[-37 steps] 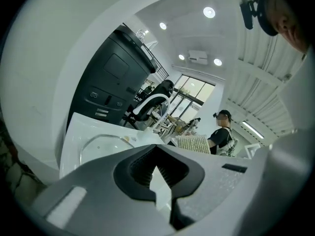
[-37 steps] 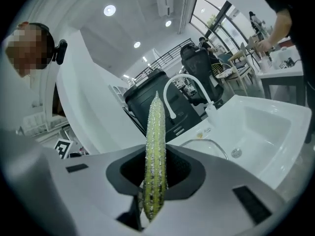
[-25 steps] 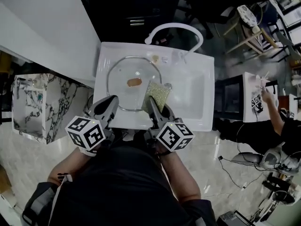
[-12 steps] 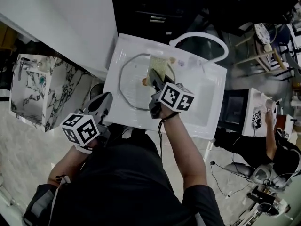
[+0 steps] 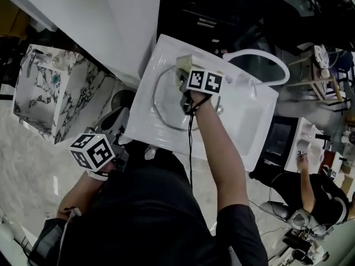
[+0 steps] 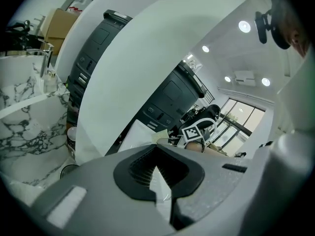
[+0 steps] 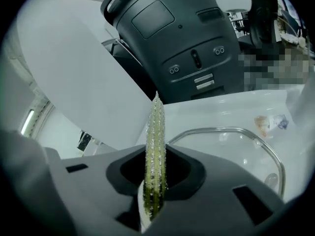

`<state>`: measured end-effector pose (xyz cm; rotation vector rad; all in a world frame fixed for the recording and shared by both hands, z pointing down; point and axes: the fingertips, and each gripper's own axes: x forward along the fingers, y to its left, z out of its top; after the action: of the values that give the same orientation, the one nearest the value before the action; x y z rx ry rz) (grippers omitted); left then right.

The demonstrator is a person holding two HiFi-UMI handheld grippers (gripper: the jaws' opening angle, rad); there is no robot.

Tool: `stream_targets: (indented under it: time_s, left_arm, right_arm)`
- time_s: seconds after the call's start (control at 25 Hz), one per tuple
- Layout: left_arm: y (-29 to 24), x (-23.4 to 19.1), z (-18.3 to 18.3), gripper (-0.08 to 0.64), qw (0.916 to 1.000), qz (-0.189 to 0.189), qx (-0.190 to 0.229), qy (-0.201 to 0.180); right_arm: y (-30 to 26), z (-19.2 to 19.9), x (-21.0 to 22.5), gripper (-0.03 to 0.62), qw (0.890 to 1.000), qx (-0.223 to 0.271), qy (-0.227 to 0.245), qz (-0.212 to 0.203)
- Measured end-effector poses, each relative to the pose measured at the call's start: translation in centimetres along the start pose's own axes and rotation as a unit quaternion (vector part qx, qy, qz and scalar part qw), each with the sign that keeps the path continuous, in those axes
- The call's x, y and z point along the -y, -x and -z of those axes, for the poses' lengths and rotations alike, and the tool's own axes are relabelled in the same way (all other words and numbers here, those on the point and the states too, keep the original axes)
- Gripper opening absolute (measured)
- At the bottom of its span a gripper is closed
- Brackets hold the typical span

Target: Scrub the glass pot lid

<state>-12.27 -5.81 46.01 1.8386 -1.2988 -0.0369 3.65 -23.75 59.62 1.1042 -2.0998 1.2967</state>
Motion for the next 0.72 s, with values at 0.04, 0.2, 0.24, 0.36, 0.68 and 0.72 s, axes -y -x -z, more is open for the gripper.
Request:
stream_targets:
  time_s: [0.04, 0.2, 0.24, 0.36, 0.68, 0.72]
  left_arm:
    - [-0.1, 0.1, 0.0, 0.0, 1.0, 0.0, -0.001, 0.001]
    - [-0.7, 0.7, -0.4, 0.0, 1.0, 0.007, -0.003, -0.006]
    - [-0.9, 0.8, -0.4, 0.0, 0.9999, 0.007, -0.004, -0.007]
    - [-1.5, 1.3, -0.3, 0.0, 0.9999, 0.009, -0.009, -0.011]
    - [-3.5, 3.1, 0.0, 0.0, 0.9992, 0.015, -0.029, -0.023]
    - [-3.7, 3.4, 0.1, 0.0, 0.999, 0.017, -0.032, -0.025]
  right_arm:
    - [-0.2, 0.1, 0.3, 0.066, 1.0, -0.006, -0.001, 0.002]
    - [-0.2, -0.2, 1.4, 0.066, 1.0, -0.01, -0.013, 0.005]
    - [-0.1, -0.3, 1.6, 0.066, 1.0, -0.012, -0.017, 0.003]
    - [0.1, -0.3, 2.5, 0.066, 1.0, -0.018, -0.021, 0.001]
    - [1.7, -0.5, 6.4, 0.066, 0.999, -0.016, -0.036, 0.014]
    - [2.0, -0.4, 6.9, 0.066, 0.999, -0.014, -0.042, 0.014]
